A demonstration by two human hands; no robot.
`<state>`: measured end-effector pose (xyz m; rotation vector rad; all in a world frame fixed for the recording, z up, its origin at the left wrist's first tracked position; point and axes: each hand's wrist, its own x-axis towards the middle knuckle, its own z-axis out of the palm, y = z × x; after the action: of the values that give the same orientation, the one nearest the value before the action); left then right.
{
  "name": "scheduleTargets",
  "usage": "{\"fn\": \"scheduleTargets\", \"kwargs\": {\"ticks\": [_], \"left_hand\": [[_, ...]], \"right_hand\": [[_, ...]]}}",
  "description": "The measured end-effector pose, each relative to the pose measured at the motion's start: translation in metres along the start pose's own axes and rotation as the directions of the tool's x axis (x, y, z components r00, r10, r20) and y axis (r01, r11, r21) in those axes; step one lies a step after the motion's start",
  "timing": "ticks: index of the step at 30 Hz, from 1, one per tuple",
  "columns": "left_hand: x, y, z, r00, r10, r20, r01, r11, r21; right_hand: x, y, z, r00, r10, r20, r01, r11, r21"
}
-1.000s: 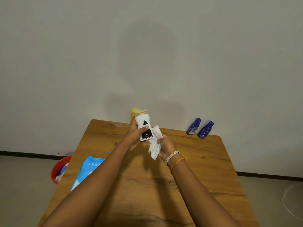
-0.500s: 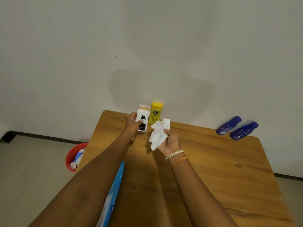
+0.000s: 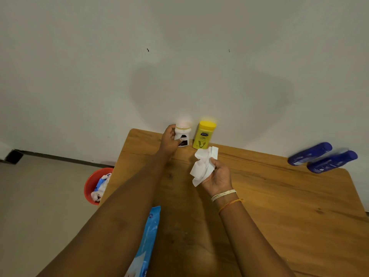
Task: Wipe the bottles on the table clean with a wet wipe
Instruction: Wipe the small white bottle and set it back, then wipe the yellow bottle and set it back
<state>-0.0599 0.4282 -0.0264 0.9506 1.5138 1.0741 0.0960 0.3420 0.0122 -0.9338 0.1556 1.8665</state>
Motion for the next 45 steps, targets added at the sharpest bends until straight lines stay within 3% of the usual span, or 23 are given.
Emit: {"fn": "scheduleTargets", "kwargs": {"ticks": [6,10,14,20,45], "left_hand": [[0.004,-0.005,0.003,0.999,0.009,-0.040,-0.006,0.998,0.063],[-0.009,0.001,0.014,0.981,-0.064,-0.185,0.079,0.994,0.076],[-0.032,0.009,0.029,0.918,-0.067,-0.390,0.141,0.976,0.166],[-0.045,0.022,0.047,0.887,-0.050,-0.460,0.159,0.967,0.202],[-0.048,0.039,0.056,0.861,-0.199,-0.468,0.277,0.955,0.103]], "right_hand": [[-0.002,0.000,-0.001,1.000,0.002,0.010,-0.002,1.000,-0.003],[-0.013,-0.001,0.000,1.000,0.011,-0.006,-0.011,1.000,-0.007],[-0.030,-0.006,0.000,1.000,0.009,-0.021,-0.009,1.000,-0.010],[-0.046,-0.017,-0.001,1.000,-0.007,-0.003,0.007,1.000,-0.015],[-0.054,-0.027,-0.009,0.999,0.027,-0.018,-0.028,0.997,-0.072]]}}
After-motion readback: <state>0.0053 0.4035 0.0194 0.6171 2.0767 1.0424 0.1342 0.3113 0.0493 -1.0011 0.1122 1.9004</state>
